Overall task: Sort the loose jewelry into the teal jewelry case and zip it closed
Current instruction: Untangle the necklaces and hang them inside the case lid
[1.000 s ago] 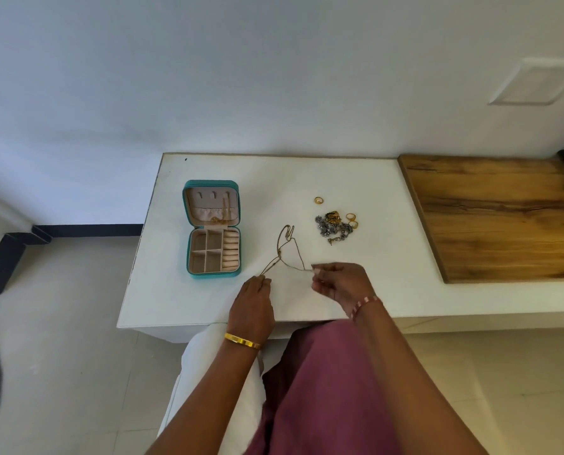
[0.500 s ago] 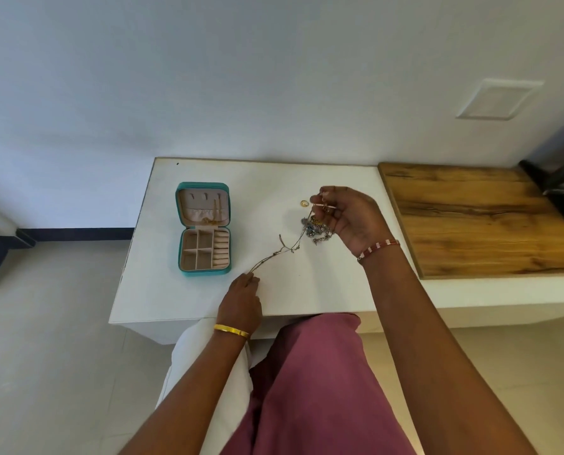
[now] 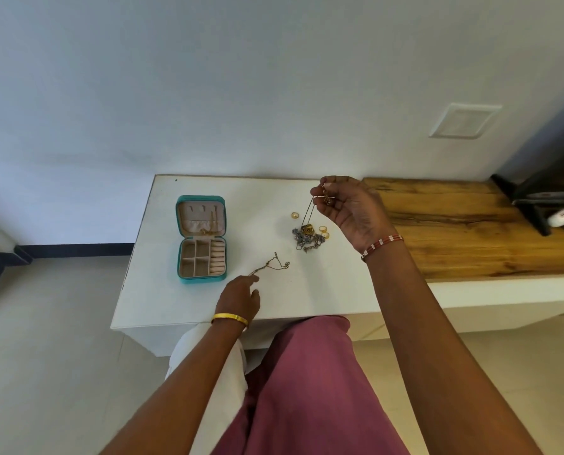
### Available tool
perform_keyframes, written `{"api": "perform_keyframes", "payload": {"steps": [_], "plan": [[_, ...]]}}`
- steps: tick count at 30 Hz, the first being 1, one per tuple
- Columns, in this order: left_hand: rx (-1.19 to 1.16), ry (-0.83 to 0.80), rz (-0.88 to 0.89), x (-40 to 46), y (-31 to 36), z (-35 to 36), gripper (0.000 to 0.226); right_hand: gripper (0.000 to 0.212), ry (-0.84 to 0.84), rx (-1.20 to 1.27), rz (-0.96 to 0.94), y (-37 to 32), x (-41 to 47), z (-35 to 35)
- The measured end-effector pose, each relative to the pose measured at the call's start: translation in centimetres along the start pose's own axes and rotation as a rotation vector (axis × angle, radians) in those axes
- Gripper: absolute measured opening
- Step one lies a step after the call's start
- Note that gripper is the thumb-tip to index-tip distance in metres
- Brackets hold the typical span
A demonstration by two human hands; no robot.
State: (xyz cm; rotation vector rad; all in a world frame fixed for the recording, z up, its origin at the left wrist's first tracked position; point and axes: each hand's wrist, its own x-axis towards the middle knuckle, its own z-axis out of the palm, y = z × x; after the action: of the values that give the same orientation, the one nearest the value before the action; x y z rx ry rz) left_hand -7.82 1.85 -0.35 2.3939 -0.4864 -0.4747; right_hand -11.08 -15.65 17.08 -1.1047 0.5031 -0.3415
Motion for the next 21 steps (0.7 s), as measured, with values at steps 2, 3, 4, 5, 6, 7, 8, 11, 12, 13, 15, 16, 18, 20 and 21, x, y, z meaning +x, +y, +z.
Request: {"api": "perform_keyframes", "payload": {"steps": [2, 3, 4, 5, 6, 7, 8, 11, 12, 13, 15, 16, 18, 20, 21], "plan": [[-0.032, -0.009, 0.027, -0.3, 1.1, -0.4, 0.033, 0.017, -0.012, -0.01, 0.004, -0.4, -0.5, 0.2], [-0.058, 0.0, 0.047, -0.4, 1.8, -0.7, 0.032, 0.016, -0.018, -0.019, 0.015, -0.5, -0.8, 0.3], [-0.096, 0.016, 0.064, -0.5, 2.5, -1.0, 0.03, 0.015, -0.022, -0.03, 0.03, -0.7, -1.1, 0.5], [-0.142, 0.034, 0.075, -0.6, 3.3, -1.4, 0.028, 0.014, -0.025, -0.044, 0.05, -0.7, -1.4, 0.7], [-0.185, 0.053, 0.088, -0.7, 4.2, -1.8, 0.026, 0.012, -0.028, -0.059, 0.067, -0.8, -1.8, 0.9], [-0.22, 0.065, 0.1, -0.9, 5.1, -2.3, 0.024, 0.011, -0.031, -0.075, 0.081, -0.8, -2.2, 1.1], [-0.257, 0.072, 0.106, -1.1, 6.0, -2.8, 0.022, 0.01, -0.035, -0.096, 0.091, -0.7, -2.6, 1.3], [-0.474, 0.057, 0.077, -2.0, 8.2, -4.4, 0.021, 0.009, -0.058, -0.162, 0.104, -0.2, -3.8, 1.8], [-0.571, 0.048, 0.055, -2.5, 8.9, -5.0, 0.021, 0.008, -0.065, -0.175, 0.104, 0.0, -4.3, 1.9], [-0.664, 0.04, 0.022, -3.0, 9.5, -5.5, 0.022, 0.008, -0.069, -0.186, 0.104, 0.2, -4.7, 1.9], [-0.846, 0.014, -0.071, -3.9, 10.4, -6.4, 0.029, 0.007, -0.073, -0.199, 0.106, 0.6, -5.6, 2.0], [-0.935, 0.001, -0.123, -4.4, 10.7, -6.8, 0.032, 0.006, -0.08, -0.204, 0.107, 0.8, -6.1, 1.9], [-1.086, -0.009, -0.196, -5.0, 10.9, -7.5, 0.034, 0.005, -0.097, -0.217, 0.114, 1.3, -7.1, 1.7], [-1.198, -0.024, -0.23, -5.6, 10.9, -8.1, 0.031, 0.005, -0.11, -0.232, 0.125, 2.0, -7.9, 1.4], [-1.24, -0.04, -0.237, -5.9, 10.9, -8.3, 0.029, 0.004, -0.118, -0.24, 0.13, 2.3, -8.4, 1.3]]}}
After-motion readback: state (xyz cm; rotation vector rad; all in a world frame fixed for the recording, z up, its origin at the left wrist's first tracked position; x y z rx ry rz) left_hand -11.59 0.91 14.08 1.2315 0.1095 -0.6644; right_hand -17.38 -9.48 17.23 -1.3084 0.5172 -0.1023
